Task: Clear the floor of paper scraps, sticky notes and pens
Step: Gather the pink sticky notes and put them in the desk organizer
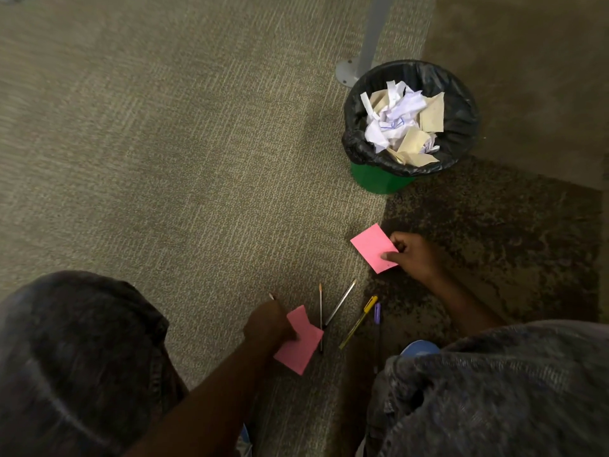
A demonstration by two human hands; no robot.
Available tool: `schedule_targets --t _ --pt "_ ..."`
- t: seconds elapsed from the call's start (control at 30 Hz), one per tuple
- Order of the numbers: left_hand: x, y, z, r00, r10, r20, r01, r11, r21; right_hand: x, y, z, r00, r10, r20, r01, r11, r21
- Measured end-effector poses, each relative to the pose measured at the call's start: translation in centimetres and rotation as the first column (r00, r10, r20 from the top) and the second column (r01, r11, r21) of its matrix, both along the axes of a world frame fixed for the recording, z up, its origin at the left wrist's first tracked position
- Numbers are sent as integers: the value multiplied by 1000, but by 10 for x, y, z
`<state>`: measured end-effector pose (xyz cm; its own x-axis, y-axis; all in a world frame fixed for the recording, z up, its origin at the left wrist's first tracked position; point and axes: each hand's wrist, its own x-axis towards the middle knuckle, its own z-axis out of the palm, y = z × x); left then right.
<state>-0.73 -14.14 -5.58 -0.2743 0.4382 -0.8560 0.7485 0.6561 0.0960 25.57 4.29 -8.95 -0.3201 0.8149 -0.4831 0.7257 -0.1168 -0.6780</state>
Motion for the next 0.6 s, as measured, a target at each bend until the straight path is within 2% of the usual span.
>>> schedule_targets --t 0.13,0.3,0.37,0.47,0.6 --pt "35 -20 -5 988 89 -126 -86 996 31 6 -2 -5 1000 1 -10 -1 1000 10" --pt "50 -28 -9 972 46 -231 -4 984 181 15 -2 -8 998 2 65 -4 999 42" --pt "47 -29 -13 976 131 -175 -95 975 200 17 -2 -10 996 6 87 -10 998 54" --pt "40 -32 -18 958 287 -5 -280 937 210 18 0 -8 998 5 64 -8 999 44" --pt "28 -21 -21 867 458 198 -477 877 60 18 6 7 999 40 -4 -40 999 14"
